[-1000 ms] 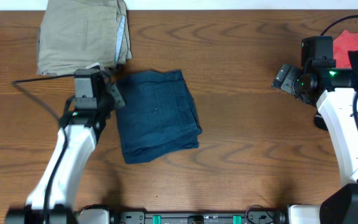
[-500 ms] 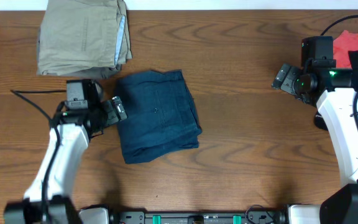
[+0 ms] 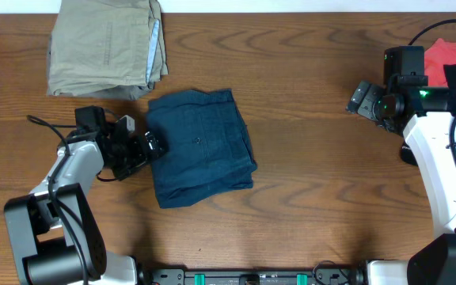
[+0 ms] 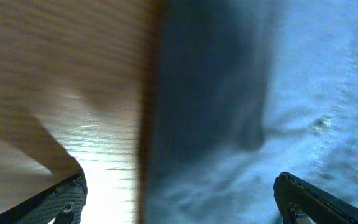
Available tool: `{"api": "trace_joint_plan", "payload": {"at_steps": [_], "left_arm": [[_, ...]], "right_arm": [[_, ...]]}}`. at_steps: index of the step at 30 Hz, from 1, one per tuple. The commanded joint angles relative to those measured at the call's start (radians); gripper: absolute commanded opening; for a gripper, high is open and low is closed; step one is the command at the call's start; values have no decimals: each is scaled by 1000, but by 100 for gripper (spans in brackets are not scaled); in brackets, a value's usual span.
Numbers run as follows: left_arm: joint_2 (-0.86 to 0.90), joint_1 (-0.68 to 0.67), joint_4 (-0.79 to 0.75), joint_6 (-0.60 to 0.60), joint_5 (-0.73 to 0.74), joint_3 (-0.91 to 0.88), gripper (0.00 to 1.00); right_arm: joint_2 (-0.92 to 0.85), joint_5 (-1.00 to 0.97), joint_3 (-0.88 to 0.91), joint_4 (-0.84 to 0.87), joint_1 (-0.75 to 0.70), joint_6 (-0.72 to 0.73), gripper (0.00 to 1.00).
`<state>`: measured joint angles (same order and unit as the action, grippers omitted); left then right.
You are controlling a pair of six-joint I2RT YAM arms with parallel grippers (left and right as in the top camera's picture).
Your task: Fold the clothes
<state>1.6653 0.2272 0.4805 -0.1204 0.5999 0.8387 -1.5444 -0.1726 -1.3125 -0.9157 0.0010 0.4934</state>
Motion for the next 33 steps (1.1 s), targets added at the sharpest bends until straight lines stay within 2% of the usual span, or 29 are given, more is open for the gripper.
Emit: {"api": "trace_joint_plan", "payload": {"at_steps": [1, 4, 9, 12, 13, 19, 20, 21, 25, 28, 33], "left_arm": [[72, -5, 4, 40, 129, -3, 98], [116, -11, -13, 42, 195, -3, 99], [159, -11, -19, 41, 216, -3, 83], [160, -11, -19, 33, 216, -3, 58], [160, -10, -19, 33, 216, -3, 47], [160, -11, -24, 33, 216, -3, 19], [160, -11, -26, 33, 216, -2, 8], [160, -11, -26, 32, 216, 0, 6], [158, -17, -18, -6, 216, 14, 6], [156, -51, 33, 56, 211, 56, 6], [156, -153, 199, 92, 47, 208, 6]], "right_arm": [[0, -3, -2, 0, 2, 7, 99], [1, -3, -2, 0, 2, 7, 99], [1, -3, -2, 0, 2, 7, 99], [1, -3, -2, 0, 2, 7, 99], [1, -3, -2, 0, 2, 7, 99], [1, -3, -2, 0, 2, 7, 99], [1, -3, -2, 0, 2, 7, 99], [1, -3, -2, 0, 2, 7, 99], [1, -3, -2, 0, 2, 7, 99], [1, -3, -2, 0, 2, 7, 99], [1, -3, -2, 0, 2, 7, 99]]}}
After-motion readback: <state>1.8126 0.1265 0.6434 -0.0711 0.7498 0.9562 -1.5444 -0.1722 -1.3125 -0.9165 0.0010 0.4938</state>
